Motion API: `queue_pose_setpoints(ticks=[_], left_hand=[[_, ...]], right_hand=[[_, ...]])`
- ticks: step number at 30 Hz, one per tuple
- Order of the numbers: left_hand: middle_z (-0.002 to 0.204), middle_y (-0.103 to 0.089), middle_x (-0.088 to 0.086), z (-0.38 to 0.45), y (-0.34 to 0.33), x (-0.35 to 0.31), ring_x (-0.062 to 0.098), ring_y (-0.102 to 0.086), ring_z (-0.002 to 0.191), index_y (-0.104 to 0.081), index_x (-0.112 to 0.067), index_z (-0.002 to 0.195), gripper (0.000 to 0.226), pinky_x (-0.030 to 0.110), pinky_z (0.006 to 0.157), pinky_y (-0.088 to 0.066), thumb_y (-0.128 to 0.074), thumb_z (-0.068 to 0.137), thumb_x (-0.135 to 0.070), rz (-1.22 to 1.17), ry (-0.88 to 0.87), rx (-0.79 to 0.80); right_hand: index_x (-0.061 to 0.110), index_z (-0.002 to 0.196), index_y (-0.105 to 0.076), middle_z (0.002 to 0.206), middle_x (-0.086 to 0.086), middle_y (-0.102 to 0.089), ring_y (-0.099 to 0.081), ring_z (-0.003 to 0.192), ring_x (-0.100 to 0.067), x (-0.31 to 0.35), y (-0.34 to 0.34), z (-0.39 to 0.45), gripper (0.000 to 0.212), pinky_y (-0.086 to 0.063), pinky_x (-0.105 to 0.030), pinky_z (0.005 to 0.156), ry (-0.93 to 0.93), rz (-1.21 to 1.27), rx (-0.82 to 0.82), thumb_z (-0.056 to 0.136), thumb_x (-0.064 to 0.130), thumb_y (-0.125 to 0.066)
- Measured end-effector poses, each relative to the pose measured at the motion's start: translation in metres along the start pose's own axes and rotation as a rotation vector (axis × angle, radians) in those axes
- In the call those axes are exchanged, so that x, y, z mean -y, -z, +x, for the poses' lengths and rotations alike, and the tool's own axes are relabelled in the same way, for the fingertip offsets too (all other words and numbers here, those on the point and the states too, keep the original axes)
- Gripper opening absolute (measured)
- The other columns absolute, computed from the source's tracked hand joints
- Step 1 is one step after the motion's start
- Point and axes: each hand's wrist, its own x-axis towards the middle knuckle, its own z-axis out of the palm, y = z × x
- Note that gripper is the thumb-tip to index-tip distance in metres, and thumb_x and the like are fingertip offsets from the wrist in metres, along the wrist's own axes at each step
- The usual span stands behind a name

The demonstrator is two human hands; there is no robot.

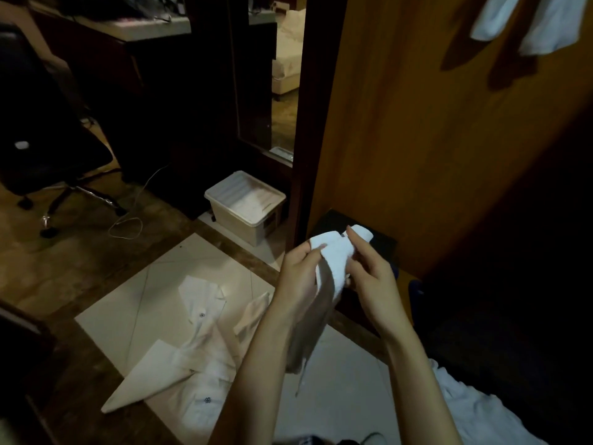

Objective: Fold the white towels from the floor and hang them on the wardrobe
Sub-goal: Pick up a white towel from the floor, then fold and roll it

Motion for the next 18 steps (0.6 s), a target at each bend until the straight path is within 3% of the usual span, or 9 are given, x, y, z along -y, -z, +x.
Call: queue_pose_setpoints(ticks=[3, 5, 7, 8, 11, 13, 15, 18], left_hand=[[0.086, -0.060, 0.002, 0.000, 0.003, 0.003, 0.002, -0.057, 0.067, -0.050, 0.013, 0.121, 0.030, 0.009, 0.058, -0.047, -0.036, 0.101, -0.005, -0.012, 0.016, -0.029], [0.105, -0.062, 0.018, 0.000, 0.005, 0.002, 0.016, -0.060, 0.084, -0.050, 0.011, 0.122, 0.031, 0.017, 0.070, -0.049, -0.035, 0.101, -0.006, -0.028, 0.032, -0.035], [0.122, -0.060, 0.023, -0.002, 0.006, 0.000, 0.030, -0.062, 0.105, -0.055, 0.002, 0.121, 0.030, 0.028, 0.083, -0.049, -0.037, 0.101, -0.010, -0.047, 0.016, -0.027], [0.121, -0.064, 0.016, -0.004, 0.007, 0.000, 0.025, -0.062, 0.110, -0.059, -0.005, 0.120, 0.029, 0.027, 0.086, -0.049, -0.038, 0.101, -0.013, -0.050, 0.000, -0.008], [0.095, -0.074, -0.011, -0.009, 0.009, 0.001, 0.000, -0.067, 0.092, -0.065, -0.023, 0.106, 0.032, 0.011, 0.073, -0.050, -0.033, 0.103, -0.025, -0.055, -0.019, 0.048], [0.090, -0.075, -0.008, -0.009, 0.009, 0.001, 0.004, -0.068, 0.091, -0.065, -0.022, 0.103, 0.036, 0.016, 0.074, -0.053, -0.032, 0.100, -0.035, -0.113, 0.021, 0.049], [0.096, -0.074, -0.006, -0.010, 0.009, 0.000, 0.007, -0.067, 0.098, -0.066, -0.020, 0.106, 0.040, 0.019, 0.079, -0.053, -0.039, 0.091, -0.046, -0.123, 0.007, 0.056], [0.088, -0.073, -0.016, -0.014, 0.008, -0.002, -0.004, -0.065, 0.091, -0.066, -0.019, 0.100, 0.022, 0.009, 0.074, -0.047, -0.045, 0.095, -0.025, -0.032, -0.102, 0.094]], right_hand=[[0.031, 0.135, -0.048, 0.116, 0.020, -0.053, -0.053, 0.102, 0.010, 0.003, 0.002, -0.006, 0.043, -0.049, -0.014, 0.084, 0.129, -0.183, -0.051, 0.096, 0.012, -0.053], [0.032, 0.128, -0.055, 0.109, 0.018, -0.056, -0.055, 0.100, 0.005, 0.006, 0.003, -0.007, 0.038, -0.047, -0.012, 0.084, 0.184, -0.356, -0.095, 0.094, 0.014, -0.056], [0.029, 0.122, -0.059, 0.095, 0.024, -0.056, -0.054, 0.088, 0.009, 0.009, 0.004, -0.008, 0.032, -0.045, -0.004, 0.073, 0.230, -0.482, -0.125, 0.092, 0.017, -0.060], [0.028, 0.118, -0.060, 0.089, 0.026, -0.054, -0.054, 0.083, 0.010, 0.011, 0.004, -0.009, 0.029, -0.044, -0.004, 0.068, 0.254, -0.524, -0.151, 0.091, 0.018, -0.063], [0.020, 0.099, -0.061, 0.075, 0.011, -0.061, -0.061, 0.071, -0.001, 0.010, 0.002, -0.011, 0.020, -0.050, -0.015, 0.060, 0.320, -0.556, -0.281, 0.083, 0.018, -0.072], [0.016, 0.085, -0.059, 0.066, 0.003, -0.062, -0.061, 0.063, -0.007, 0.009, -0.002, -0.013, 0.017, -0.051, -0.021, 0.057, 0.351, -0.537, -0.358, 0.079, 0.016, -0.075], [0.015, 0.075, -0.057, 0.060, 0.005, -0.059, -0.060, 0.064, -0.008, 0.009, -0.006, -0.016, 0.019, -0.045, -0.013, 0.053, 0.382, -0.508, -0.393, 0.079, 0.012, -0.075], [0.015, 0.073, -0.057, 0.058, 0.011, -0.055, -0.059, 0.063, 0.002, 0.012, -0.011, -0.020, 0.019, -0.040, -0.006, 0.053, 0.402, -0.500, -0.367, 0.081, 0.009, -0.073]])
